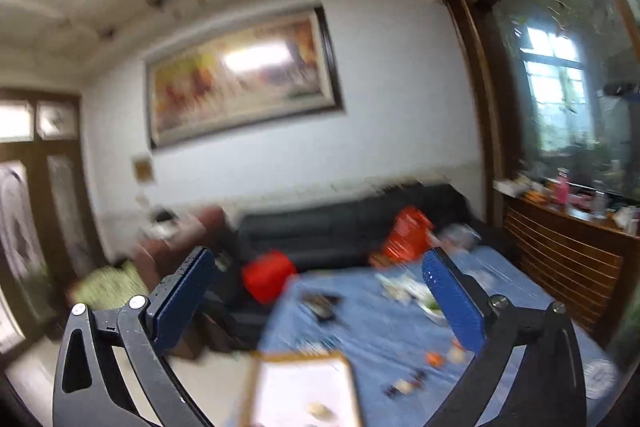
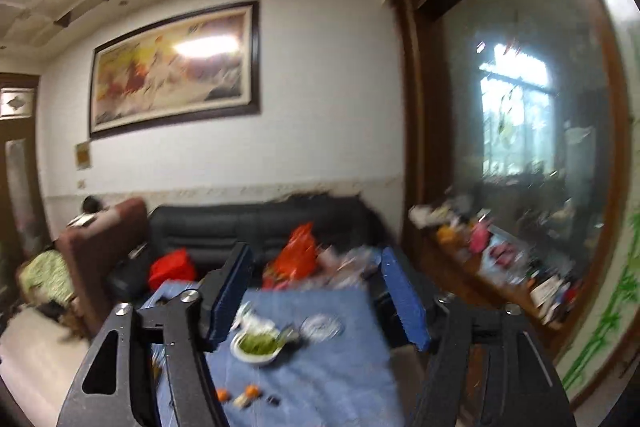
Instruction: Organize fruits
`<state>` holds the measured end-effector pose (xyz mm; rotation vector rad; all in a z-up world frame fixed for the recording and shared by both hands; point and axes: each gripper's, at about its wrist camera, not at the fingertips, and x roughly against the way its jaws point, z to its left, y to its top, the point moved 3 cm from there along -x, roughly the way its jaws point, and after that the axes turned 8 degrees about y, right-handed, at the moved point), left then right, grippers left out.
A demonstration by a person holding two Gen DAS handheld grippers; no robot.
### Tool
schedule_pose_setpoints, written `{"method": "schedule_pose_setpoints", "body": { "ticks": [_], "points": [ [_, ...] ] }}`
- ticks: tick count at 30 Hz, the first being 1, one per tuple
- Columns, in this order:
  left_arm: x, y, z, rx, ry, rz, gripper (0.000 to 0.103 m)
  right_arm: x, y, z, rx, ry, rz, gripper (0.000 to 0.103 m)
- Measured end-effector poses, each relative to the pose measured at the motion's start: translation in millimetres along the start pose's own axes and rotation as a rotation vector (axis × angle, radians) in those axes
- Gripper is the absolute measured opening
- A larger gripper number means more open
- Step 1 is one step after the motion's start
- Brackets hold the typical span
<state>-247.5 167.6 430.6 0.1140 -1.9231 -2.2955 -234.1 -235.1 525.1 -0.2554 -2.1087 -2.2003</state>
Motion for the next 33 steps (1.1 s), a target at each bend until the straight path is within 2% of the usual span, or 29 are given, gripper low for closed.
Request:
{"method": "schedule_pose_setpoints", "body": {
  "ticks": [3,4,6,8,11,15,16,18,20,22,25,28,33],
  "points": [
    [-17,-2,11,0.007,0.002,0.007,0.103,0,25,0,-0.005,-0.041,-0.016,0.082],
    [-31,-14,12,0.026,-0.045,0.042,0.103,-6,24,3,0.0,-0.054,-0.005,0.083],
    [-50,-36,10,0.051,-0.108,0.089,0.103,-23,12,10,0.006,-0.049,0.028,0.086],
    [-85,-76,-3,0.078,-0.177,0.186,0.103,-47,-17,15,0.008,-0.017,0.079,0.09],
    [-133,-135,-27,0.149,-0.303,0.371,0.103,-94,-88,27,0.009,0.042,0.211,0.09],
    [-180,-206,-59,0.247,-0.401,0.586,0.103,-158,-219,52,-0.034,0.187,0.45,0.089],
    [-191,-226,-68,0.28,-0.43,0.646,0.103,-170,-244,56,-0.042,0.212,0.492,0.085],
    [-201,-252,-85,0.302,-0.456,0.708,0.103,-198,-296,65,-0.077,0.284,0.573,0.078],
    [-204,-266,-100,0.287,-0.445,0.723,0.098,-233,-345,73,-0.163,0.355,0.656,0.074],
    [-205,-276,-111,0.264,-0.455,0.728,0.09,-262,-380,75,-0.253,0.391,0.707,0.07],
    [-210,-293,-127,0.216,-0.421,0.762,0.087,-305,-426,80,-0.362,0.404,0.781,0.069],
    [-220,-303,-145,0.164,-0.407,0.79,0.087,-333,-447,89,-0.39,0.409,0.802,0.068],
    [-237,-327,-188,0.027,-0.427,0.824,0.087,-343,-454,103,-0.312,0.387,0.775,0.068]
  ]
}}
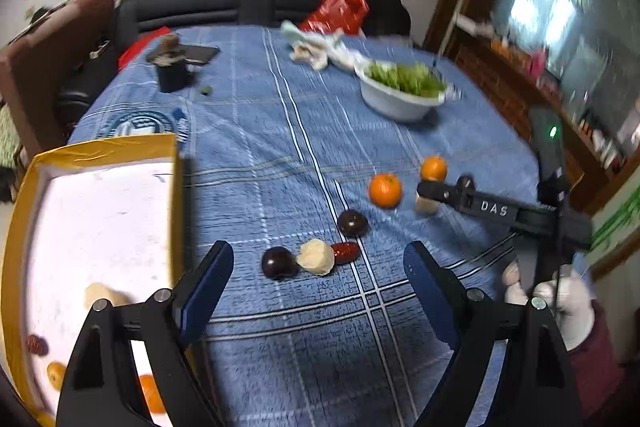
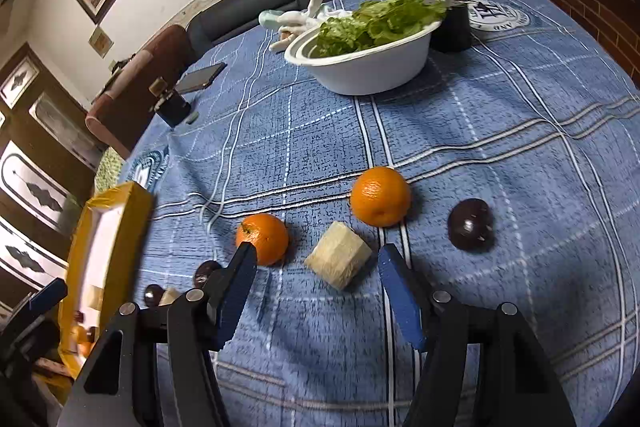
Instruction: Organize fruits
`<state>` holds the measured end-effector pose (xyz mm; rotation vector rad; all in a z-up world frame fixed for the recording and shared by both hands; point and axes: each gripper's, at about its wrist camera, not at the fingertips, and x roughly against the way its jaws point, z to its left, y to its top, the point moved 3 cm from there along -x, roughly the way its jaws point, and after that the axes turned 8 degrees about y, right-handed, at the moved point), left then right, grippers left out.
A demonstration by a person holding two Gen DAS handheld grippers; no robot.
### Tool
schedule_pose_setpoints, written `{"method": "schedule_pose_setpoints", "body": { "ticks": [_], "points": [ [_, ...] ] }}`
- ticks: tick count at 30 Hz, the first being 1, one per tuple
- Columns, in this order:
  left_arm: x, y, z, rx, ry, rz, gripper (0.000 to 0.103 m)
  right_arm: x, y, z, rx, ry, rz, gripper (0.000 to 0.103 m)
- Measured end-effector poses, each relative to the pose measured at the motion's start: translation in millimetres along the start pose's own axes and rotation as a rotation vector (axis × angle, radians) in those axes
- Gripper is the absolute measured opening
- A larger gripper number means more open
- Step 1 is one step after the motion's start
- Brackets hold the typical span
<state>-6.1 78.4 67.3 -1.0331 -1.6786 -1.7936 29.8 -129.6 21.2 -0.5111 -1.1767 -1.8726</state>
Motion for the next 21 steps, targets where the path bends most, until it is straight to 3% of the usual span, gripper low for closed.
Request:
{"method": "schedule_pose_setpoints", "body": {
  "ticks": [2,3,4,5,6,7,8,12,15,16,21],
  "points": [
    [-12,-2,-7,-0.029,0.012,0.014,0.084,-6,-3,-3,0.004,-0.007,0.0,0.064],
    [-18,-2,-11,-0.048,0.019,0.021,0.082,-8,-4,-5,0.002,-0.01,0.006,0.054],
    [-25,-3,-16,-0.077,0.021,0.027,0.073,-14,-4,-8,0.0,-0.015,0.015,0.045],
    [-31,-3,-22,-0.111,0.018,0.031,0.057,-16,-2,-9,0.015,-0.031,0.005,0.042],
    [-35,-3,-25,-0.13,0.016,0.038,0.047,-16,-1,-9,0.024,-0.037,0.012,0.042],
    [-43,-5,-28,-0.151,0.01,0.06,0.029,-15,-1,-10,0.024,-0.029,0.012,0.042],
    [-48,-4,-29,-0.149,0.005,0.075,0.024,-15,0,-11,0.024,-0.024,0.012,0.042],
    [-57,-2,-22,-0.117,-0.002,0.074,0.024,-15,1,-13,0.04,-0.011,0.016,0.042],
    [-72,-7,-20,-0.122,0.01,0.115,0.025,-16,0,-13,0.046,-0.01,0.015,0.042],
    [-72,-9,-20,-0.131,0.03,0.102,0.034,-16,0,-12,0.051,-0.014,0.014,0.042],
    [-74,-14,-23,-0.147,-0.041,0.118,0.049,-17,0,-11,0.049,-0.015,0.011,0.042]
  ]
}}
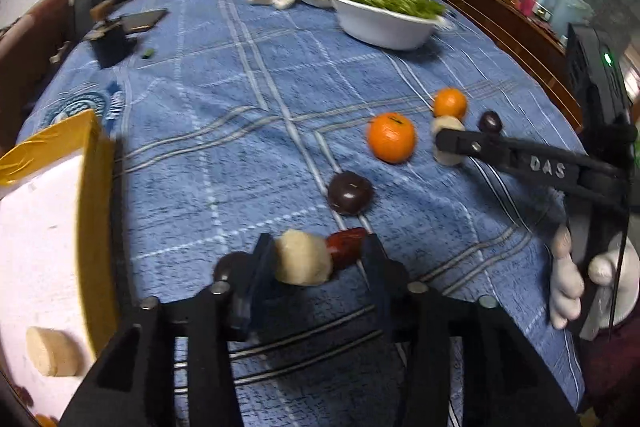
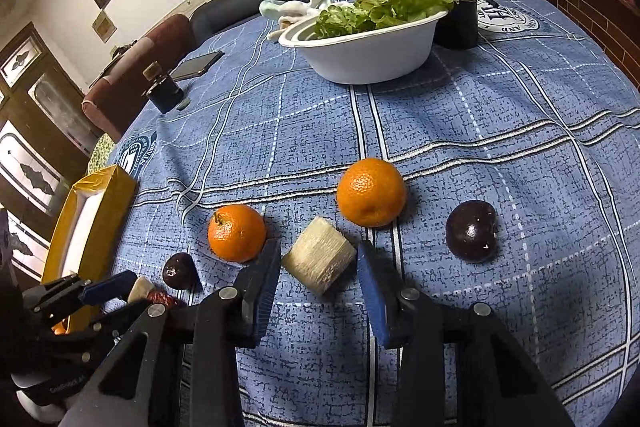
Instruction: Organize fruits
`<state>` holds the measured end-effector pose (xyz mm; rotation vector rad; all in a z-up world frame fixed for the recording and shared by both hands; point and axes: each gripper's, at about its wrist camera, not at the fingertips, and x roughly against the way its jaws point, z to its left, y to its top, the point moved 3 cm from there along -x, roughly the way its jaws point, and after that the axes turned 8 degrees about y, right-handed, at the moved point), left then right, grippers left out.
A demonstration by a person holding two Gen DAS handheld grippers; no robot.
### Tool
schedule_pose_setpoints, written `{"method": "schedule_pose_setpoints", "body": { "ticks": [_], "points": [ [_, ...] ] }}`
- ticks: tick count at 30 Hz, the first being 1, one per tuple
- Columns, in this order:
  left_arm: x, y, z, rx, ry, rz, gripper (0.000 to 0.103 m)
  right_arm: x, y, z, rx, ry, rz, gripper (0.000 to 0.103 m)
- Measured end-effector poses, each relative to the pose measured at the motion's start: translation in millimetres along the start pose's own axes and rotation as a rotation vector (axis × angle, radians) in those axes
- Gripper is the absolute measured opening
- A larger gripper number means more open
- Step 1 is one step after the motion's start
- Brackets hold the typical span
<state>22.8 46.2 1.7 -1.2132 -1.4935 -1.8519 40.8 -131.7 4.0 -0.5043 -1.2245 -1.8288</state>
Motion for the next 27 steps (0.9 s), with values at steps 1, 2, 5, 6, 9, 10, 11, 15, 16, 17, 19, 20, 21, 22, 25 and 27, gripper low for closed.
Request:
{"method": "schedule_pose_setpoints", "body": {
  "ticks": [1,2,5,6,9,10,11,15,16,17,19,20,21,22,25,27],
  "points": [
    [-1,0,-5,-0.02,0.017,-0.004,0.052,0,0,0,-0.003,0.002,-0.001,0.042],
    [-2,-1,-7,-0.03,0.028,-0.005,0.053,0,0,-1,-0.005,0.004,-0.003,0.042],
    [-3,-2,-11,-0.033,-0.002,0.006,0.034,1,0,-3,-0.016,0.015,-0.004,0.042],
    [-4,-4,-11,-0.032,-0.02,0.012,0.033,1,0,-3,-0.021,0.019,-0.005,0.042],
    [1,-12,-15,-0.045,-0.017,0.009,0.033,2,-1,-4,-0.025,0.023,-0.008,0.042],
    [4,-16,-16,-0.033,-0.031,0.011,0.033,2,-1,-4,-0.024,0.022,-0.008,0.042],
    [5,-17,-16,-0.022,-0.038,0.011,0.033,2,-1,-4,-0.024,0.021,-0.008,0.042],
    [15,-25,-9,0.057,-0.049,-0.018,0.033,4,-2,-3,-0.029,0.019,-0.012,0.042],
    [17,-25,-7,0.078,-0.052,-0.025,0.033,4,-3,-3,-0.031,0.02,-0.015,0.042],
    [19,-25,-4,0.1,-0.051,-0.029,0.033,5,-3,-3,-0.036,0.025,-0.016,0.042],
    [23,-25,2,0.16,-0.03,-0.037,0.033,6,-5,-3,-0.048,0.051,-0.017,0.042],
    [24,-26,4,0.181,-0.034,-0.037,0.033,6,-6,-2,-0.048,0.058,-0.015,0.042],
    [24,-27,3,0.185,-0.038,-0.032,0.033,5,-6,-1,-0.045,0.061,-0.013,0.042],
    [24,-29,0,0.181,-0.035,-0.021,0.033,5,-7,1,-0.039,0.058,-0.013,0.042],
    [30,-37,-10,0.146,-0.007,-0.032,0.033,5,-10,6,-0.018,0.042,-0.014,0.042],
    [32,-42,-14,0.124,0.012,-0.029,0.036,5,-10,7,-0.014,0.036,-0.017,0.042]
  ]
}}
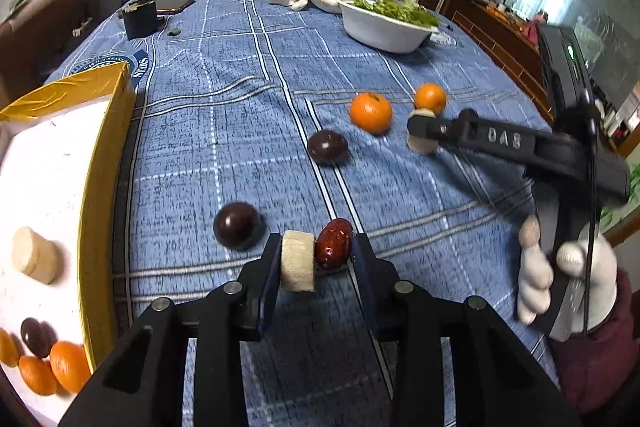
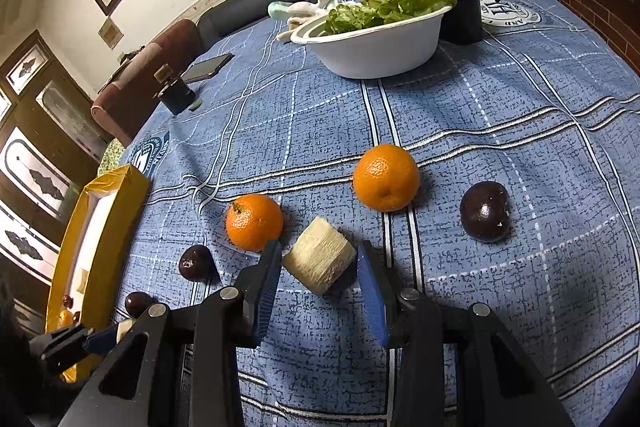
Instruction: Organize fruits
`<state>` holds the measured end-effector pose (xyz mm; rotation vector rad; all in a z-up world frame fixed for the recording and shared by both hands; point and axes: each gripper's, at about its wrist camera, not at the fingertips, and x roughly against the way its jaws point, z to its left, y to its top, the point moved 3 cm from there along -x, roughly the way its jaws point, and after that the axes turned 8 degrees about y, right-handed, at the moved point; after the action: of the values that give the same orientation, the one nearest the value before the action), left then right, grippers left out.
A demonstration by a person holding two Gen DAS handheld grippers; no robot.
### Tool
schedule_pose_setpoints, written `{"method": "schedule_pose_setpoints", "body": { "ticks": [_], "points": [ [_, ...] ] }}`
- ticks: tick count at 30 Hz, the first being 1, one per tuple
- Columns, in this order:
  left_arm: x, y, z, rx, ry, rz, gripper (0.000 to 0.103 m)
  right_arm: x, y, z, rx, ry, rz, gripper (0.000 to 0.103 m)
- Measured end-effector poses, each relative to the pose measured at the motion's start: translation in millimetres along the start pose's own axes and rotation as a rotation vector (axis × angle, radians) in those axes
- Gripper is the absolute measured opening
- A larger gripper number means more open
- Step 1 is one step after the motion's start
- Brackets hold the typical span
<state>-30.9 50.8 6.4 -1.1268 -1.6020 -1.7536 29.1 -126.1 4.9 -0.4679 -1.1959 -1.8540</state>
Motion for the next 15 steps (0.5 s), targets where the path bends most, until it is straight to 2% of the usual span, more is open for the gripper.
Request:
{"method": "schedule_pose_setpoints", "body": {
  "ticks": [2,5,9,12,15],
  "points": [
    [4,-3,-2,-0.02,0.02,-0.01,0.052,0,0,-1,-0.005,0.005,0.0,0.042],
    [9,-5,-1,-0.031,0.021,-0.022,0.063,0,0,-2,-0.017,0.016,0.001,0.042],
    [10,-11,-3,-0.075,0.033,-0.013,0.064,0,1,-3,-0.022,0.022,0.007,0.042],
    [7,-20,-3,-0.092,0.013,0.006,0.064,1,2,-6,-0.034,0.036,0.012,0.042],
    [8,-25,-4,-0.098,0.018,-0.008,0.064,1,2,-8,-0.049,0.05,0.013,0.043]
  ]
}}
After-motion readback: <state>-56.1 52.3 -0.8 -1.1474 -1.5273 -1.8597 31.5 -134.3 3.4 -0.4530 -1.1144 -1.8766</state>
